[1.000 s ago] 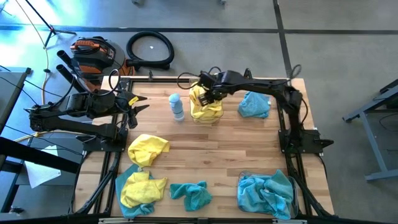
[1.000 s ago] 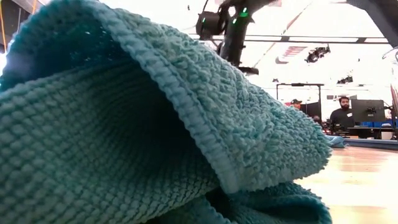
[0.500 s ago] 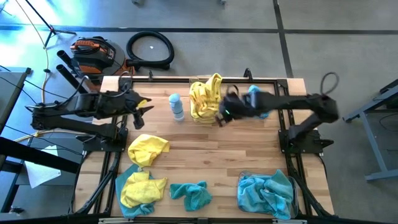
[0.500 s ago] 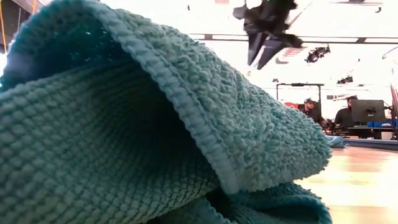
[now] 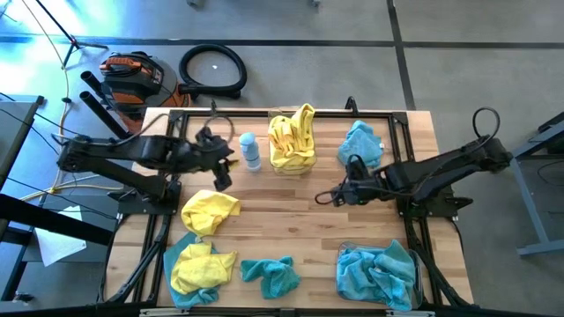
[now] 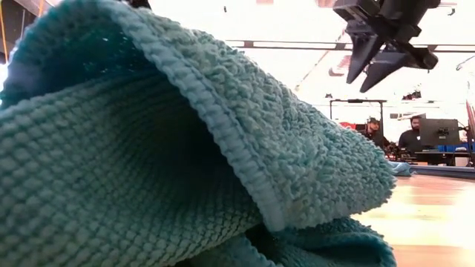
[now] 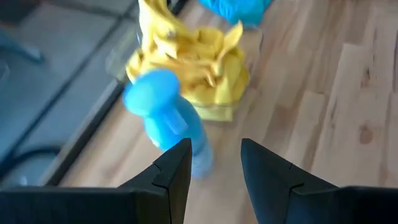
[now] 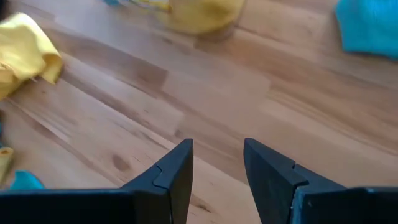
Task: Sort microfiber towel by color & place in baskets
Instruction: Put the yellow towel into the top transparent bin
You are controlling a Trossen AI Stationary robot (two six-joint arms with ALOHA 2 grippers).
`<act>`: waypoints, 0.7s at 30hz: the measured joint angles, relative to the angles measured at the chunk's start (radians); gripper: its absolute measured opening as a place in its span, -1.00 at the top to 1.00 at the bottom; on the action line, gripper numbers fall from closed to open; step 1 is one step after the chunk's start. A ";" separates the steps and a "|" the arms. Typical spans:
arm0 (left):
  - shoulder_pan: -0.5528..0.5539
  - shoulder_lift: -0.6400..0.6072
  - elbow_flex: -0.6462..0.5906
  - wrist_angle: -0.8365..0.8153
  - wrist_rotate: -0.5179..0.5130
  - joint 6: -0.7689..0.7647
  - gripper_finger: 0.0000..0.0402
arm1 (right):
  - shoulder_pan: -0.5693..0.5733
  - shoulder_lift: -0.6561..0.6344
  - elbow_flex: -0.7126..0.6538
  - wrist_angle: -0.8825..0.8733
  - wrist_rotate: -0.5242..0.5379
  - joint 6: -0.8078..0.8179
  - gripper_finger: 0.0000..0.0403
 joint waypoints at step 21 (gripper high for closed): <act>-0.176 0.234 -0.107 -0.418 0.319 -0.755 0.36 | 0.047 0.000 -0.057 0.009 0.004 -0.064 0.32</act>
